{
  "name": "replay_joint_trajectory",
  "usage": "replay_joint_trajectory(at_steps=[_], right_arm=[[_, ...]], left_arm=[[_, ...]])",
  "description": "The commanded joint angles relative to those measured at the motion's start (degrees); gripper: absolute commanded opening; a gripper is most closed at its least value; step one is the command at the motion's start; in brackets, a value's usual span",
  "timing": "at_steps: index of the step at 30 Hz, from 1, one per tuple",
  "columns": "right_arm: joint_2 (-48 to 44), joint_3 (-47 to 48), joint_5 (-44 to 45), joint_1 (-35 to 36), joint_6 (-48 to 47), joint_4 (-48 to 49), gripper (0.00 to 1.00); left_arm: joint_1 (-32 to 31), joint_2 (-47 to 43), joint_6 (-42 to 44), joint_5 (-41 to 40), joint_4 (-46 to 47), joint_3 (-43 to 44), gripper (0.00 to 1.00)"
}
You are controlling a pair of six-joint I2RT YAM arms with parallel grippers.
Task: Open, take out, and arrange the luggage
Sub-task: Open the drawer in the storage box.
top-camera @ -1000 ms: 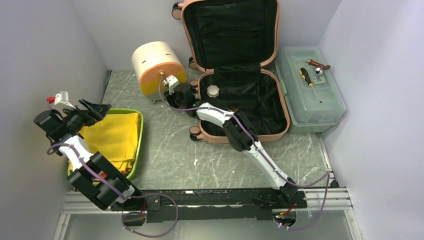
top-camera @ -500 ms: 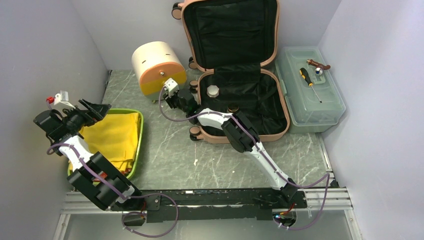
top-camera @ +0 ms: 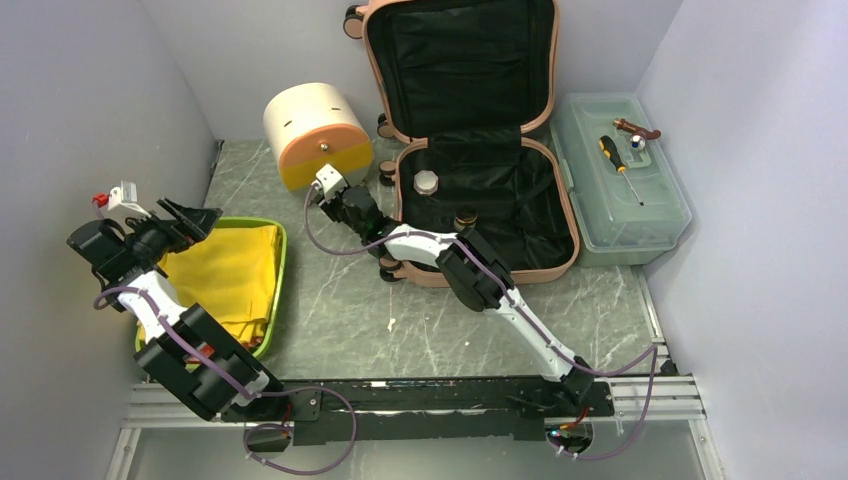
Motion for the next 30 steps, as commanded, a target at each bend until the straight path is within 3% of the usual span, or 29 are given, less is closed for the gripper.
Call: replay_joint_trajectory(at_steps=[1,30], right_arm=[[1.05,5.09,2.97,-0.1,1.9,-4.78,0.44],[4.32,13.91,1.71,-1.93,6.71,-13.67,0.42]], left_arm=[[0.25,-1.45,0.93,0.41,1.23,-0.03,0.99],[0.25,-0.49,0.73,0.53,1.9,-0.24,0.99]])
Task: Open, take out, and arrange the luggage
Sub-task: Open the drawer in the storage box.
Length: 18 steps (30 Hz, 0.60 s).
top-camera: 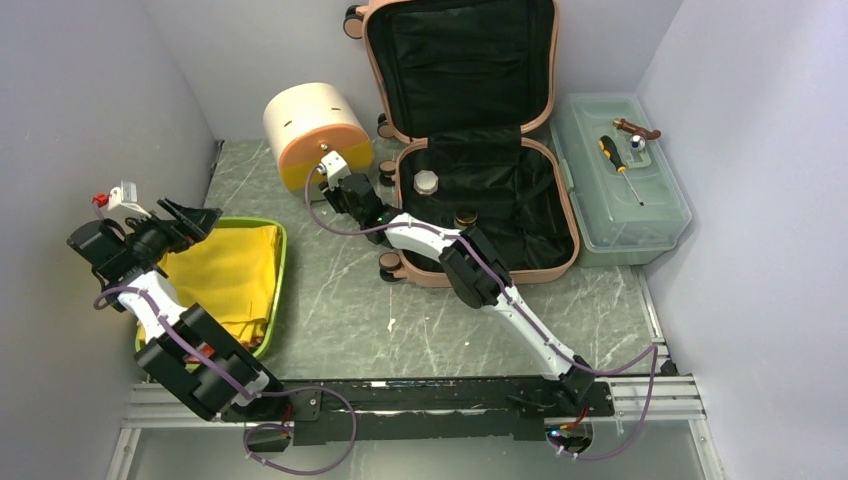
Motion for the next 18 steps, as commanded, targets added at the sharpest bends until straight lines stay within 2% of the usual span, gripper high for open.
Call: replay_joint_trajectory(at_steps=[1,11,18], right_arm=[[0.67,2.84,-1.52,-0.39,1.43,-0.45,0.42],[1.27,4.31,-1.94,-0.54,1.67,-1.97,0.38],[1.37,4.43,-1.91,-0.68,1.18,-1.4,0.23]], left_arm=[[0.25,-0.48,0.76,0.5,1.9,-0.31,0.99],[0.25,-0.31,0.74,0.52,2.07,-0.28,0.99],[0.25,-0.17,0.79,0.35,2.06,-0.28,0.99]])
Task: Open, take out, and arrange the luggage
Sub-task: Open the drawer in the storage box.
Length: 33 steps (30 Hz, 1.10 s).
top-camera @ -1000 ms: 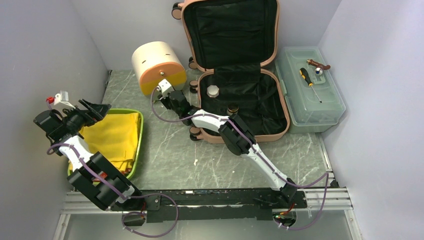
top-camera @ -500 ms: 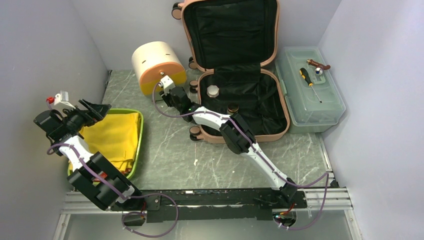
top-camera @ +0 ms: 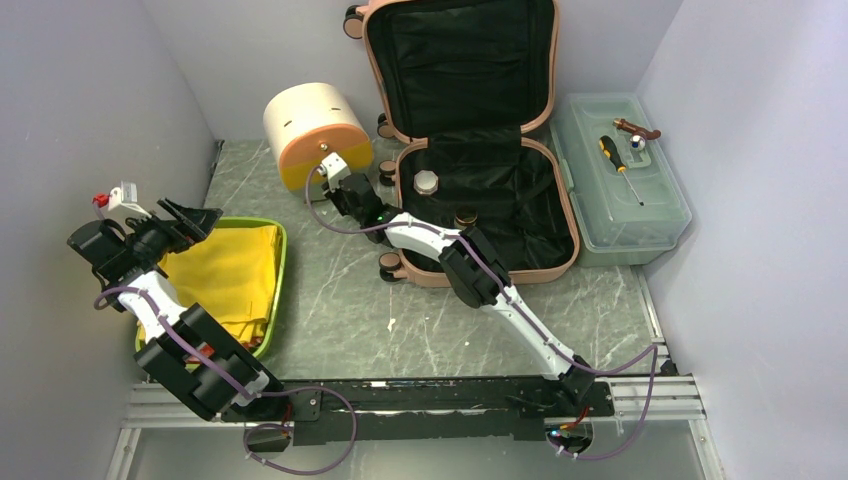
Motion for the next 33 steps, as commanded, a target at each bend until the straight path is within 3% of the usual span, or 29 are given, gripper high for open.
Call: replay_joint_trajectory(at_steps=[1,6,16,33], right_arm=[[0.22,2.84,-0.21,-0.22,0.06,2.11,0.21],[-0.64,2.05,-0.16,-0.22,-1.17,2.86,0.1],[-7.52,-4.9,-0.79,0.12,-0.44,-1.25,0.0],[-23.31,-25.15,-5.87,2.77,1.25,-10.9,0.0]], left_arm=[[0.23,-0.11,0.84,0.42,2.09,-0.2,0.99],[0.23,-0.07,0.8,0.45,2.2,-0.2,0.99],[0.23,-0.39,0.24,0.66,2.42,-0.21,0.99],[0.23,-2.85,-1.0,1.4,2.96,-0.19,0.99]])
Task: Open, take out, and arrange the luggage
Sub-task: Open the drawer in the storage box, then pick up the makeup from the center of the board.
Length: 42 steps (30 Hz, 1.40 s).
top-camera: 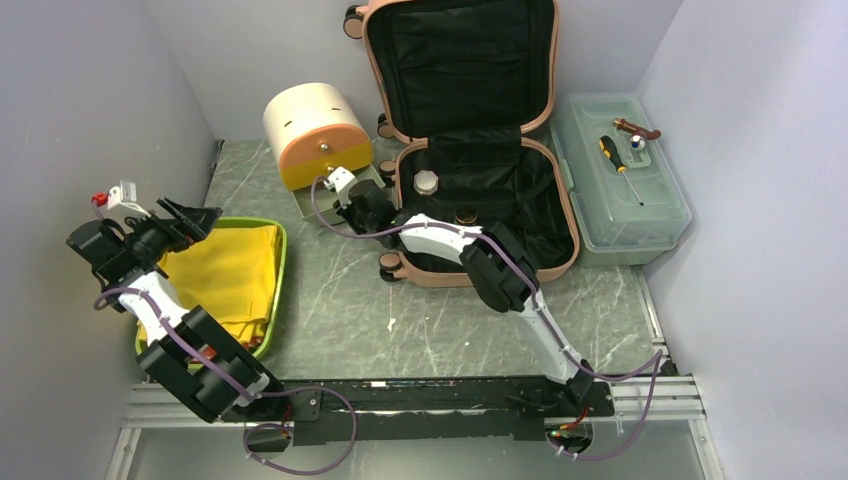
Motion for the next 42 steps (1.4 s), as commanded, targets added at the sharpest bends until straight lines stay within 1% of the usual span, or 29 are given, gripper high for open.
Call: replay_joint_trajectory(at_steps=[1,6,11,12,13,15,16,17,20,25,28,30,33,34,37,39,42], right_arm=[[-6.67,-4.31,-1.8,1.61,0.56,-2.16,0.0],[-8.93,-7.58,-1.31,2.67,0.07,-2.87,0.0],[-8.66,-7.1,-0.46,3.62,-1.94,-3.49,0.02],[-8.53,-6.48,-0.45,3.72,-2.32,-3.91,0.04],[-8.48,-5.6,-0.41,3.72,-2.76,-4.76,0.12],[-8.66,-3.94,-0.38,3.72,-4.2,-7.77,0.39],[-8.96,-3.42,-0.34,3.68,-4.88,-8.88,0.49],[-9.56,-3.0,-0.72,3.64,-5.8,-10.3,0.53],[-13.06,-3.28,-2.33,3.51,-8.5,-14.5,0.57],[-20.91,-1.29,-11.67,1.75,-10.99,-27.28,0.67],[-26.11,0.22,-15.82,-1.91,-11.55,-34.37,0.7],[-28.53,1.24,-18.2,-5.83,-12.13,-38.64,0.73],[-31.12,1.96,-19.7,-13.2,-16.32,-44.77,0.74],[-31.96,1.1,-19.39,-15.58,-17.66,-45.84,0.74],[-34.48,-3.27,-20.74,-22.43,-22.41,-46.55,0.81],[-34.49,-5.2,-21.1,-26.29,-24.03,-47.18,0.82],[-33.44,-7.5,-22.9,-31.7,-24.17,-47.29,0.82]], left_arm=[[0.23,-2.34,-0.7,1.43,2.61,-0.2,0.99],[0.23,-2.38,-1.32,1.87,3.52,-0.37,0.99],[0.23,-2.31,-1.51,2.19,3.88,-0.46,0.99],[0.23,-2.28,-1.7,2.21,3.96,-0.5,0.99],[0.19,-2.24,-1.8,2.23,4.05,-0.56,0.99],[0.22,-2.18,-1.8,2.26,4.08,-0.49,0.99],[0.23,-2.1,-1.81,2.31,4.08,-0.51,0.99],[0.23,-2.09,-1.78,2.31,4.06,-0.51,0.99],[0.22,-1.95,-1.85,2.52,4.18,-0.54,0.99],[0.14,-1.31,-1.87,2.54,3.92,-0.3,0.99],[-0.3,-1.27,0.76,1.55,0.17,0.99,0.99],[-1.1,-1.4,3.81,-0.03,-3.38,2.34,0.99],[-2.49,-1.56,8.89,-2.15,-9.07,4.83,0.99],[-3.28,-1.56,10.99,-3.23,-11.79,6.09,0.99],[-4.85,-1.49,17.54,-4.38,-20.0,10.49,0.99],[-5.88,-1.47,21.32,-4.86,-23.96,12.72,0.99],[-6.96,-1.7,24.74,-4.65,-28.37,15.33,0.99]])
